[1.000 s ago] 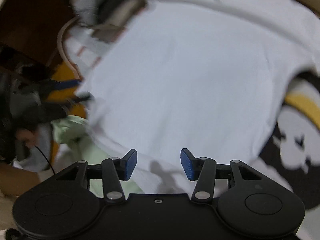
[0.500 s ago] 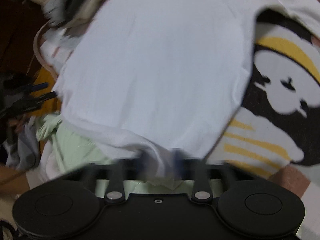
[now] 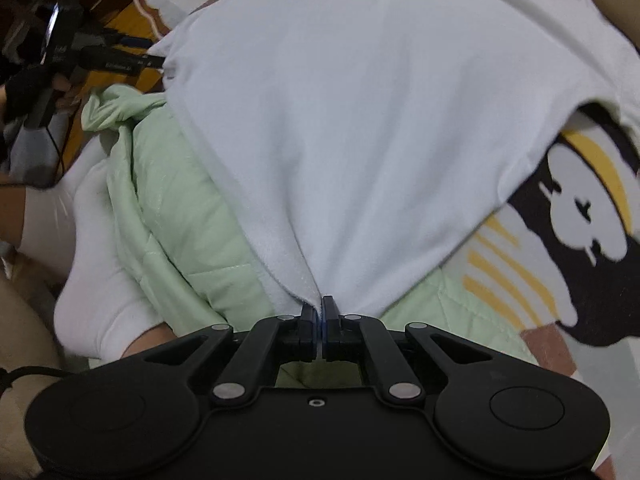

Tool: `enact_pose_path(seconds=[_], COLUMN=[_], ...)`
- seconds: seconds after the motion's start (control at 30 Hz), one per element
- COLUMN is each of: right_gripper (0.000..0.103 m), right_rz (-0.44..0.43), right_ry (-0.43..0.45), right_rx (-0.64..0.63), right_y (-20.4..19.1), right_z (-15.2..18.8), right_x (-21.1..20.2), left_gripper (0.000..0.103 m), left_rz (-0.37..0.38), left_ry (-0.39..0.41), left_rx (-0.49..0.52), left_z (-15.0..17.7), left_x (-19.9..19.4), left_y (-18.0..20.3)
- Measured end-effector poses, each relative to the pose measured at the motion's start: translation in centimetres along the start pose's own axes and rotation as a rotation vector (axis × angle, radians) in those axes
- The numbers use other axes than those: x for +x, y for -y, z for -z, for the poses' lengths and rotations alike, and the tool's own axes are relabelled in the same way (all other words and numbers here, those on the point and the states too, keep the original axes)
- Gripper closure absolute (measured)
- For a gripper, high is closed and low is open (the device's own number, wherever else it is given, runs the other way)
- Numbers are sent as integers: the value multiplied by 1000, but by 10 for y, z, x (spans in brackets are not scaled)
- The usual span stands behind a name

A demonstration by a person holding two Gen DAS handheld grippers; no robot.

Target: Fold clothes

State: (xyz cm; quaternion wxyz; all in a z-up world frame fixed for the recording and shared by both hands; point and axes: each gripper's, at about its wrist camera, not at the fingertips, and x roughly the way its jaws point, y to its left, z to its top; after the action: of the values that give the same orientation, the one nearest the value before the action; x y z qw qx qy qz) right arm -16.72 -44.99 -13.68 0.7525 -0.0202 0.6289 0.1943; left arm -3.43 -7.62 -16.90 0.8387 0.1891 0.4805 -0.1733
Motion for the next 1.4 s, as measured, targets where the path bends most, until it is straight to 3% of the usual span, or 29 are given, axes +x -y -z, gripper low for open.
enact_pose_path(seconds=[0.07, 0.17, 0.23, 0.27, 0.3, 0.33, 0.37, 0.4, 0.43, 0.53, 0.63, 0.7, 0.8, 1.0, 1.13, 1.33, 1.4], right_gripper=[99, 96, 86, 69, 62, 62, 65, 92, 98, 100, 100, 100, 100, 99, 99, 99, 99], right_rz=[36, 69, 87, 101, 110, 109, 103, 79, 38, -29, -99, -146, -82, -161, -101, -39, -36], right_ry=[3, 26, 48, 70, 87, 97, 103, 109, 121, 129, 144, 153, 120, 92, 45, 26, 11], right_rx=[-28, -23, -16, -5, 6, 16, 25, 35, 45, 53, 123, 106, 51, 46, -17, -70, -88], right_y=[-5, -4, -2, 0, 3, 5, 7, 9, 8, 12, 18, 11, -3, -6, -17, -32, -38], right_z=[1, -1, -2, -3, -3, -5, -6, -7, -9, -8, -3, -1, -2, 3, 8, 8, 10], right_x=[0, -1, -3, -3, -3, 1, 4, 5, 4, -17, -52, -63, -52, -46, -50, -25, -23], left_gripper=[31, 31, 31, 31, 34, 39, 69, 96, 96, 97, 97, 97, 97, 97, 97, 97, 97], left_rz=[28, 108, 143, 149, 156, 165, 183, 202, 226, 306, 351, 327, 318, 297, 300, 105, 89], left_ry=[2, 7, 34, 46, 58, 67, 64, 61, 60, 81, 127, 140, 154, 127, 113, 12, -19], left_rx=[-36, -177, -219, -227, -234, -244, -264, -285, -318, -593, -693, -676, -679, -677, -660, -404, -402], left_z=[3, 6, 6, 6, 5, 4, 3, 2, 2, 9, 16, 14, 13, 18, 22, 12, 12], left_x=[2, 10, 15, 15, 16, 17, 14, 11, 8, -12, -38, -50, -55, -59, -58, -31, -27], left_y=[-6, -22, -26, -26, -26, -27, -29, -32, -37, -77, -98, -95, -90, -98, -100, -64, -62])
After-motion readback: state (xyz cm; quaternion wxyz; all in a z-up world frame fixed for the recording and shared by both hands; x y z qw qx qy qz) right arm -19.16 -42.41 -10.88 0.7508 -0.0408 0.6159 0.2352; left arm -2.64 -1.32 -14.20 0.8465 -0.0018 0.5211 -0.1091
